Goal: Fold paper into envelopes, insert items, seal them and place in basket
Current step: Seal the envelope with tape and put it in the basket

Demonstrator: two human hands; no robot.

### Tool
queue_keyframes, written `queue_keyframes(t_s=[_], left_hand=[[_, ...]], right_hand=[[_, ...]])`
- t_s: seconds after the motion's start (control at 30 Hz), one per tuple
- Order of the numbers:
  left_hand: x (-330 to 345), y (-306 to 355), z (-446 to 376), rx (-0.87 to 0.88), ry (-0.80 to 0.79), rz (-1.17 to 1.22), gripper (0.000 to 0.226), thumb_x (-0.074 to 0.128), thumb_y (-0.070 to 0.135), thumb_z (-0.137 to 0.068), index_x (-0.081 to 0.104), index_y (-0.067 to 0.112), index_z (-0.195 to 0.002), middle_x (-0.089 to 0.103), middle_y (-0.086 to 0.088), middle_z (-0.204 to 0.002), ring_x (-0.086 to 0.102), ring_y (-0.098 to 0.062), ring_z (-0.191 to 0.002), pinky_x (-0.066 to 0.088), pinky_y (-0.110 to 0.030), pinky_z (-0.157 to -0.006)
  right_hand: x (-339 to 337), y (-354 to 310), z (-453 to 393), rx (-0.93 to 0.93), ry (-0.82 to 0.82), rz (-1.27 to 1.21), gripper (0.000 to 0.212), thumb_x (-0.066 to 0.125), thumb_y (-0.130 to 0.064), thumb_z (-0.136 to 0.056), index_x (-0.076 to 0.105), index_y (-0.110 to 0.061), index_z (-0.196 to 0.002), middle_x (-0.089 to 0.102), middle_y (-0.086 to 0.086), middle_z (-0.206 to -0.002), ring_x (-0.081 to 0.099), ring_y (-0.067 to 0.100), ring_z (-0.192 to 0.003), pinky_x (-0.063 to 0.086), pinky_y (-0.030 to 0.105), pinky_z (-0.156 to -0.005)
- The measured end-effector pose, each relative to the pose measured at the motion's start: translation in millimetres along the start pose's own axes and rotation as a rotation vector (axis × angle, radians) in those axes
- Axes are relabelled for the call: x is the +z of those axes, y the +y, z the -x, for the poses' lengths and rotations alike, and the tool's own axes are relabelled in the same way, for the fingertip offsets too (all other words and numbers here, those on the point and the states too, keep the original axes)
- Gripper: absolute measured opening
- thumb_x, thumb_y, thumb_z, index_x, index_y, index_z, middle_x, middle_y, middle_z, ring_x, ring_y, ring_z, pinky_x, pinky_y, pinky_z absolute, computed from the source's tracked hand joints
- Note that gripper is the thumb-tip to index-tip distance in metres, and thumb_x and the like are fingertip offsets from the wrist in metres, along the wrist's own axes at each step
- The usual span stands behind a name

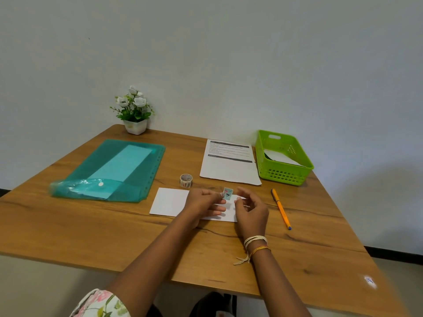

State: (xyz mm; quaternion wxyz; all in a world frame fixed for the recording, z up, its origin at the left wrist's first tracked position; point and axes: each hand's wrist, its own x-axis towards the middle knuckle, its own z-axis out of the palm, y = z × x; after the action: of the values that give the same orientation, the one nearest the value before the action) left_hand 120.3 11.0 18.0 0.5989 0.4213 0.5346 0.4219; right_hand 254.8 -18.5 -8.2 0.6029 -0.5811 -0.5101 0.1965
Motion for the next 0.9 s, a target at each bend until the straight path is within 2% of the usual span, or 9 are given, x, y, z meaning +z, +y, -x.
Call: queue_keyframes(t_s=[0.13,0.23,0.3,0.4,0.57,0.67,0.73,0.83,0.9], left_hand=[[3,-5,-1,0.057,0.018,-0.122,0.018,0.069,0.016,-0.087,0.071,0.002,-0.098,0.074,-0.012,-0.087,0.073,-0.024,-0.071,0.061,-0.035,-0.07],[9,-9,0,0.149,0.017,-0.271,0.01,0.069,0.016,-0.088,0.071,0.006,-0.088,0.073,-0.012,-0.087,0.073,-0.022,-0.068,0.06,-0.03,-0.065],[10,-11,1,0.177,0.028,-0.317,0.006,0.067,0.016,-0.089,0.07,0.01,-0.087,0.073,-0.013,-0.09,0.072,-0.019,-0.066,0.058,-0.024,-0.06],[10,-10,0,0.172,0.048,-0.296,0.008,0.064,0.018,-0.092,0.066,0.011,-0.094,0.069,-0.014,-0.096,0.072,-0.019,-0.065,0.057,-0.024,-0.057],[11,-10,0,0.199,0.066,-0.309,0.009,0.062,0.02,-0.093,0.065,0.014,-0.099,0.068,-0.007,-0.09,0.071,-0.016,-0.064,0.058,-0.023,-0.056],[12,-16,0,0.28,0.075,-0.363,0.007,0.063,0.018,-0.092,0.067,0.014,-0.097,0.068,-0.004,-0.087,0.07,-0.014,-0.061,0.057,-0.021,-0.057],[12,-19,2,0.349,0.076,-0.398,0.008,0.063,0.018,-0.092,0.068,0.014,-0.096,0.069,-0.004,-0.087,0.069,-0.015,-0.061,0.056,-0.02,-0.057],[14,-19,5,0.409,0.074,-0.423,0.012,0.064,0.021,-0.091,0.071,0.015,-0.1,0.07,-0.004,-0.091,0.069,-0.015,-0.065,0.057,-0.02,-0.058],[16,-17,6,0.458,0.099,-0.499,0.02,0.064,0.023,-0.091,0.069,0.021,-0.111,0.07,0.001,-0.1,0.067,-0.013,-0.073,0.056,-0.022,-0.063]], right_hand=[[1,0,-1,0.031,-0.017,-0.029,0.028,0.069,-0.01,-0.084,0.068,-0.023,-0.109,0.068,-0.009,-0.093,0.063,0.004,-0.082,0.049,0.009,-0.064],[2,4,-3,0.047,-0.056,0.015,0.025,0.07,-0.017,-0.085,0.07,-0.026,-0.108,0.069,-0.007,-0.09,0.063,0.004,-0.084,0.049,0.013,-0.066],[1,4,-4,0.051,-0.076,0.023,0.016,0.069,-0.019,-0.085,0.072,-0.024,-0.1,0.07,-0.006,-0.089,0.064,0.006,-0.085,0.049,0.016,-0.067],[-1,1,-5,0.069,-0.107,0.04,0.007,0.069,-0.016,-0.084,0.073,-0.02,-0.088,0.071,-0.004,-0.08,0.065,0.008,-0.077,0.049,0.017,-0.063],[-12,-6,-11,0.152,-0.222,0.137,0.005,0.07,-0.013,-0.08,0.069,-0.018,-0.079,0.065,0.0,-0.07,0.06,0.009,-0.067,0.042,0.011,-0.053],[-18,-11,-17,0.146,-0.345,0.296,0.013,0.069,-0.019,-0.079,0.064,-0.022,-0.091,0.064,-0.002,-0.076,0.061,0.013,-0.073,0.041,0.019,-0.056],[-19,-15,-22,0.114,-0.412,0.346,0.017,0.071,-0.025,-0.079,0.065,-0.024,-0.096,0.066,-0.004,-0.082,0.061,0.011,-0.076,0.042,0.019,-0.057],[-19,-18,-32,0.115,-0.446,0.384,0.005,0.073,-0.021,-0.08,0.074,-0.017,-0.083,0.068,-0.003,-0.075,0.062,0.01,-0.072,0.042,0.017,-0.058],[-20,-15,-40,0.181,-0.402,0.366,0.005,0.073,-0.016,-0.079,0.075,-0.014,-0.076,0.068,0.001,-0.069,0.061,0.013,-0.068,0.048,0.022,-0.06]])
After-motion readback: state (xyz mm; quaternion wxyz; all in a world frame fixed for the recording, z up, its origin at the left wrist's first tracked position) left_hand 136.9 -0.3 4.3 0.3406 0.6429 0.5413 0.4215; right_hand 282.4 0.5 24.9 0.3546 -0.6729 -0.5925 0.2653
